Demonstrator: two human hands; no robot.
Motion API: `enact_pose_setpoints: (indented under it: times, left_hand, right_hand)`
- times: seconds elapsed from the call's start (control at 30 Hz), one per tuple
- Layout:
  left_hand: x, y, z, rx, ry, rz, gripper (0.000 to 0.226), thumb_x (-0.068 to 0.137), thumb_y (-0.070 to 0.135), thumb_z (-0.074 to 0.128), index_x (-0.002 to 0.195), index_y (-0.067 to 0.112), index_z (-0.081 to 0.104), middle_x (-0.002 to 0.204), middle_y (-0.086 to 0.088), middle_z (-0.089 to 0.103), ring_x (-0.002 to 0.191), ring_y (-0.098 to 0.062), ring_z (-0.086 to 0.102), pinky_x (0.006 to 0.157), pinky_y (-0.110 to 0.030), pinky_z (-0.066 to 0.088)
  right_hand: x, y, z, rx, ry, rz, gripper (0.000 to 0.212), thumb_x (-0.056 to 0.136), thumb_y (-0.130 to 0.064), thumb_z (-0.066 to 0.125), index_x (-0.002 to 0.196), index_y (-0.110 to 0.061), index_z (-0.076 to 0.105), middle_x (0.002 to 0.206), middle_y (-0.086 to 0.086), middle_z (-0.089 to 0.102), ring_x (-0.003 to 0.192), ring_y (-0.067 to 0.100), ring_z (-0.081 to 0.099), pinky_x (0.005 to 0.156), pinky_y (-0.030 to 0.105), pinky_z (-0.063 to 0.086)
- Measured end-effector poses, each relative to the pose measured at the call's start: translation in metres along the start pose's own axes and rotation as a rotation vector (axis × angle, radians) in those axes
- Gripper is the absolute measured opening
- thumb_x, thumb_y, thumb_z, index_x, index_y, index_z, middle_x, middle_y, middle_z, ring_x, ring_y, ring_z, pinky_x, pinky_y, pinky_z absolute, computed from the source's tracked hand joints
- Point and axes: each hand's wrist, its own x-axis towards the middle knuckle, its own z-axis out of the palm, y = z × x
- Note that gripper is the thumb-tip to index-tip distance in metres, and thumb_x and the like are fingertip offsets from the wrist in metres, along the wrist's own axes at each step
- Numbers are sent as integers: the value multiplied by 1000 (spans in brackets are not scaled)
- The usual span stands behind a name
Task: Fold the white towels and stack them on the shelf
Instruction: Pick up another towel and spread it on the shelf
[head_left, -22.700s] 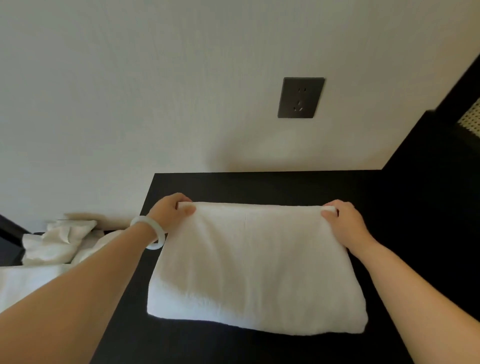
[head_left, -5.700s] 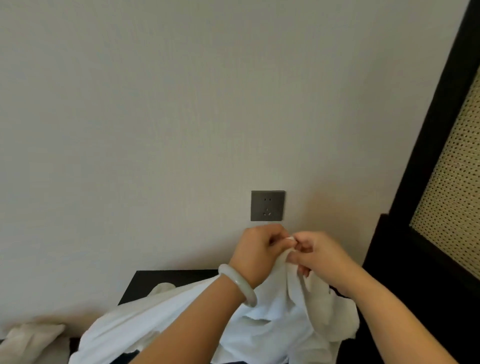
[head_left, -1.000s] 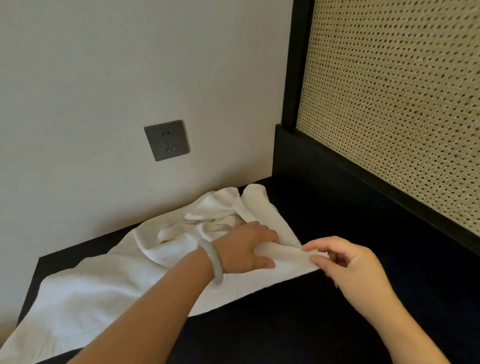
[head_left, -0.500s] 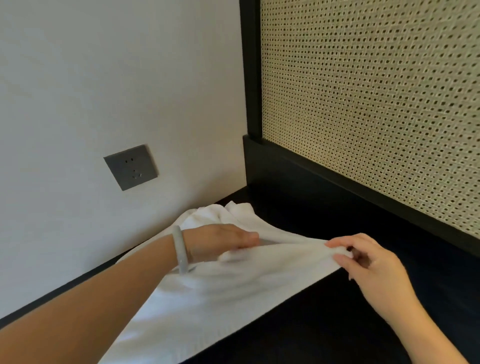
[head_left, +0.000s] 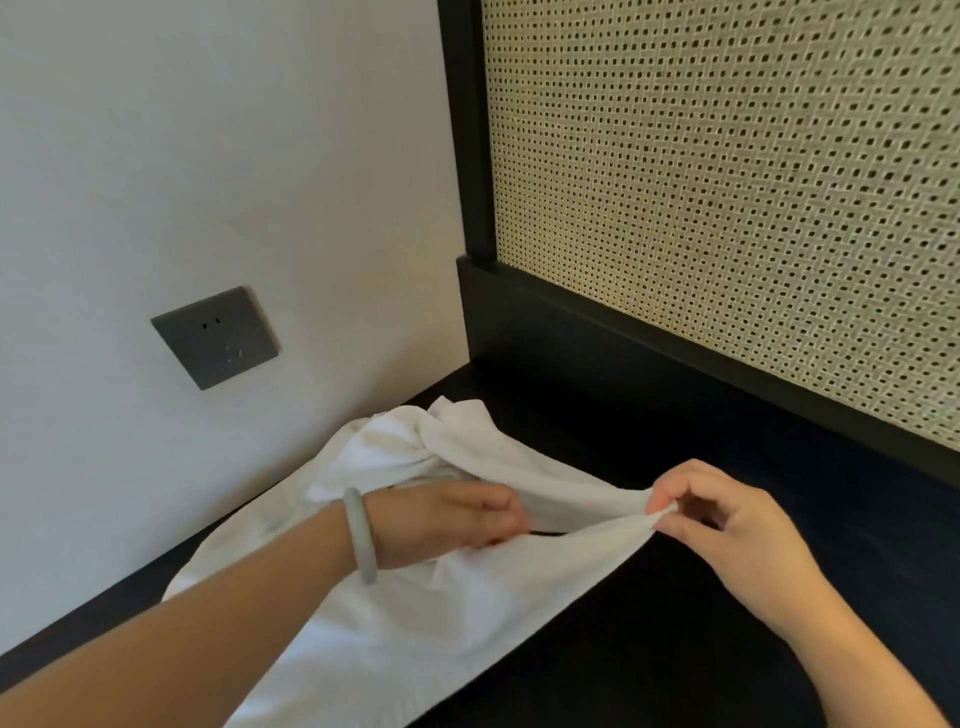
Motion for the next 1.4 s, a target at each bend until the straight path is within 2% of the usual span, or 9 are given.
enact_pose_setpoints:
  times: [0.2, 0.33, 0.4, 0.5, 0.67, 0.77, 0.9, 1.13, 1.4]
  left_hand:
    - [2, 0, -25, 175, 39, -44, 14, 90, 19, 70, 82, 18, 59, 82, 6, 60, 79, -9, 57, 77, -24, 48]
    - [-7, -4, -60, 368, 101, -209, 24, 80, 39, 78, 97, 25, 69, 97, 12, 69, 96, -8, 63, 87, -27, 52]
    - [-13, -6, -79, 656, 109, -313, 19, 77, 56, 73, 85, 41, 66, 95, 14, 66, 99, -11, 59, 88, -30, 50]
    - [-23, -11, -112, 897, 166, -459, 43, 83, 64, 61, 68, 26, 46, 79, 6, 51, 88, -18, 45, 80, -32, 39]
    - [-20, -27, -131, 927, 351, -453, 11, 94, 21, 51, 88, 16, 59, 84, 5, 52, 82, -19, 50, 62, -23, 34]
    - [-4, -41, -123, 883, 505, -365, 24, 93, 3, 45, 107, 8, 64, 111, -4, 58, 103, -26, 55, 82, -30, 44]
    - [3, -56, -123, 847, 534, -263, 26, 100, 20, 53, 121, 12, 67, 152, -2, 34, 142, -25, 28, 112, -29, 24]
    - [4, -65, -126, 603, 702, -204, 10, 90, 26, 68, 99, 23, 66, 101, 6, 59, 90, -11, 54, 72, -17, 38]
    - [-92, -11, -132, 661, 1092, -163, 26, 81, 16, 77, 73, 22, 53, 84, 2, 57, 77, -19, 54, 65, -25, 39]
  right_hand:
    - [0, 6, -3, 42, 86, 53, 37, 80, 0, 75, 72, -36, 71, 85, -7, 65, 73, 13, 58, 66, 19, 48]
    - [7, 7, 8, -14, 133, 80, 30, 81, -2, 75, 76, -31, 72, 85, -13, 64, 74, 9, 59, 68, 23, 48]
    - [11, 11, 10, -27, 190, 126, 25, 81, -3, 75, 78, -28, 71, 83, -14, 63, 73, 9, 58, 68, 27, 47]
    - [13, 19, 7, -10, 270, 195, 24, 81, -5, 76, 79, -29, 71, 80, -9, 65, 74, 14, 61, 68, 29, 47]
    - [16, 20, 18, -32, 256, 241, 23, 82, -7, 75, 81, -30, 70, 83, -6, 64, 75, 19, 61, 66, 27, 44]
    - [20, 21, 20, -29, 266, 256, 23, 83, -7, 74, 82, -30, 70, 82, -4, 63, 74, 20, 60, 65, 28, 43]
    - [22, 26, 16, -21, 282, 279, 23, 83, -7, 75, 84, -30, 70, 80, 1, 63, 73, 22, 60, 64, 28, 42]
    - [21, 26, 14, 10, 259, 301, 23, 83, -5, 74, 85, -28, 70, 82, 2, 66, 75, 23, 62, 66, 31, 46]
    - [73, -30, 11, 111, 381, 135, 22, 82, -16, 78, 82, -37, 73, 69, -3, 66, 65, 16, 64, 60, 31, 52]
